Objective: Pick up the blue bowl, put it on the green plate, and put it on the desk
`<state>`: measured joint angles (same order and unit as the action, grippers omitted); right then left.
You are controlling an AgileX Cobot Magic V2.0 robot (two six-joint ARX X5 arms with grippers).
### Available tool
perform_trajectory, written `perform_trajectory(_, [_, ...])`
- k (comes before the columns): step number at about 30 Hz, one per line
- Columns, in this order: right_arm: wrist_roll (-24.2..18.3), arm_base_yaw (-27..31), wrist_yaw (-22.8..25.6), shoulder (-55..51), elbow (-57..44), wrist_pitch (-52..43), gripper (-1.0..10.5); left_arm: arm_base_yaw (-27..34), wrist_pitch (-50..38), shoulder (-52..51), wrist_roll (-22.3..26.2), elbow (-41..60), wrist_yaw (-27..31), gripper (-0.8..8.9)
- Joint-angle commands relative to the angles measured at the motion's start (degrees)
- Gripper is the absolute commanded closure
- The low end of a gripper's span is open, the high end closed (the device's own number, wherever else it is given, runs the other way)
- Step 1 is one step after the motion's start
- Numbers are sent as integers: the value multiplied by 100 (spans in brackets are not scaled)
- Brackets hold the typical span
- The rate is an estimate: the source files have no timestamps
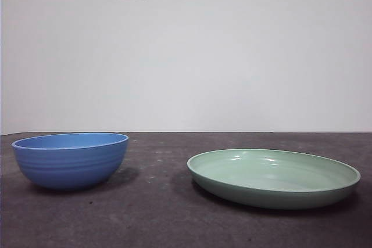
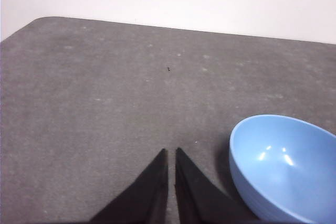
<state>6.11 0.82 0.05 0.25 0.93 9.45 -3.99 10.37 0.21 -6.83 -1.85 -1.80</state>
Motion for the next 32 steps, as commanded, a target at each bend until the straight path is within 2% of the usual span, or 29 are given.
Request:
perform_trajectory(1, [348,7,-341,-4,-17,-133,936,-26,85,2,-195,9,-31,798])
perform_trajectory(4, [605,7,-649,-2,37,-256,936,-59,46,50,-483,-197,-31,798])
perform_trajectory(10, [1287,4,-695,155,437,-254,936,-61,61,463,-1014,-828,-46,798])
perform_trajectory(15, [1681,0,-1095,719,1001,-98,936,-70,81,1187,-1169,-1609,-173,798])
perform_trajectory(20, [1700,2,-1707,1565,1845,297,936,-138,243,2151,-1167,-2636,-494,798])
perform_trajectory(26, [1672,0,-2603,2662,3016,739,936,-208,313,3252,-1163,-3698,-1250,798])
perform_trajectory(32, [1344,0,-3392,3705,4074,962,936,-238,380,4293,-1069,-4422,-2092,798])
